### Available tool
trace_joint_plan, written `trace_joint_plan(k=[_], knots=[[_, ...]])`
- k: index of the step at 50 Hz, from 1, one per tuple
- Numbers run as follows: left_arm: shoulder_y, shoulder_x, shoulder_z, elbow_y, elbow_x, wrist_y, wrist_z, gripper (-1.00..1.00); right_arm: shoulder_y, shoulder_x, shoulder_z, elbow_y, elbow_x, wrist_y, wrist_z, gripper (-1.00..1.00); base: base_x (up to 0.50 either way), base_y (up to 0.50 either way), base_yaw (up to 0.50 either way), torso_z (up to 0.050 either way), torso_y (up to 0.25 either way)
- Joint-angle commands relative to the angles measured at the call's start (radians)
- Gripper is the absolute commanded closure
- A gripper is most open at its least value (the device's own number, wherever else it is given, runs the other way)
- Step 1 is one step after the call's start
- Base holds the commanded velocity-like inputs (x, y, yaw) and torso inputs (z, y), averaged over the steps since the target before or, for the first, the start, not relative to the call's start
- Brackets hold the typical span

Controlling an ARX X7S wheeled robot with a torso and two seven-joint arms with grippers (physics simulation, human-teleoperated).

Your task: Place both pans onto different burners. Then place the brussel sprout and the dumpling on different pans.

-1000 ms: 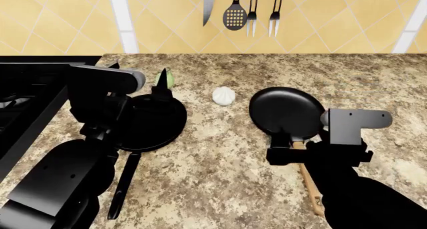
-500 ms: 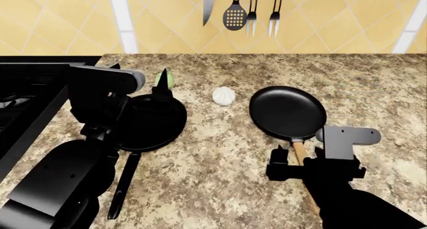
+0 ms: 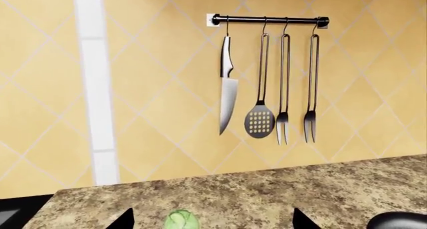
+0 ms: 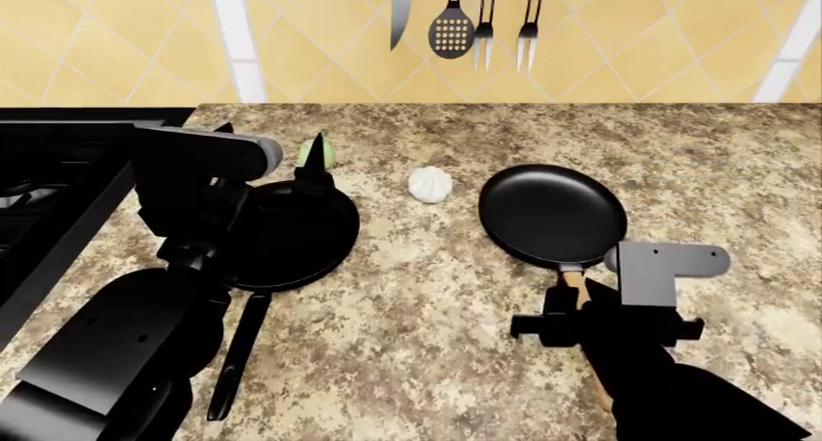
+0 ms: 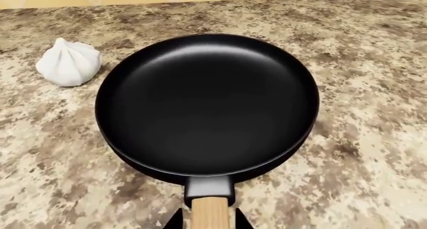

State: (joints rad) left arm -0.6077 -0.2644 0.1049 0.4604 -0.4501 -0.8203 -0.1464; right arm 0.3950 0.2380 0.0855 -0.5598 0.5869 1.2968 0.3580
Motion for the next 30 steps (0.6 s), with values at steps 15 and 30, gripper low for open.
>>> trace_joint_plan(k=[15, 30], knots=[[-0.003, -0.006, 0.002, 0.002, -0.014, 0.001, -0.012, -1.0, -0.052, 0.007, 0.021, 0.005, 0.032, -0.028, -0.041, 1.0, 0.0, 0.0, 0.0, 0.0, 0.0], [-0.005, -0.008, 0.008, -0.007, -0.018, 0.009, -0.016, -1.0, -0.001, 0.033, 0.026, -0.135, 0.056, 0.04, 0.015, 1.0, 0.0, 0.0, 0.0, 0.0, 0.0]])
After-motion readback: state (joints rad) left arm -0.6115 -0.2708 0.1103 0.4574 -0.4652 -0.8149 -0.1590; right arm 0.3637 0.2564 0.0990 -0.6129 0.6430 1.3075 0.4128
